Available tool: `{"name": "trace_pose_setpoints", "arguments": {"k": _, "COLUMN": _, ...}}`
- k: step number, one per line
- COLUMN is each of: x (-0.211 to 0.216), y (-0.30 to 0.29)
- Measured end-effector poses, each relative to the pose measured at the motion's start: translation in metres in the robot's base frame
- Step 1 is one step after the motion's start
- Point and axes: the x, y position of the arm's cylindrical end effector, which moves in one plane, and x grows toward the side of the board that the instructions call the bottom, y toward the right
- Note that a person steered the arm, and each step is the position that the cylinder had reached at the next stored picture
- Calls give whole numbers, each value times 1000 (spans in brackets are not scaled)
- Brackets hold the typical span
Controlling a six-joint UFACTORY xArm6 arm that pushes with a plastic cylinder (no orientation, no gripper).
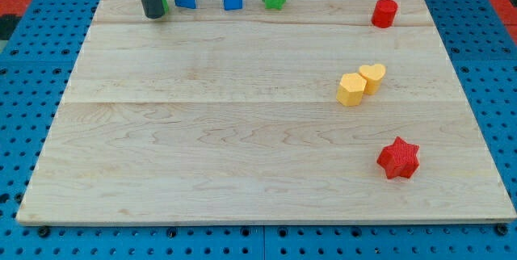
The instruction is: Point your arm at top right
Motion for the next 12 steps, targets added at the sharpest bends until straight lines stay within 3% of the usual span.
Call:
{"name": "trace_pose_setpoints", "arguments": {"k": 2, "x": -6, "y": -9}}
{"name": "trace_pose_setpoints", "arguments": {"k": 4, "x": 132, "y": 156}}
{"name": "trace_pose_setpoints", "arguments": {"k": 6, "x": 261, "y": 281}}
{"name": "trace_pose_setpoints", "arguments": {"k": 7, "x": 251, "y": 341}}
{"name": "trace_pose_setpoints", "arguments": {"k": 8, "x": 220, "y": 344}}
{"name": "trace_pose_setpoints", "arguments": {"k": 11, "x": 191, "y": 311}}
{"name": "trace_pose_setpoints", "arguments": {"k": 12, "x": 226, "y": 385}}
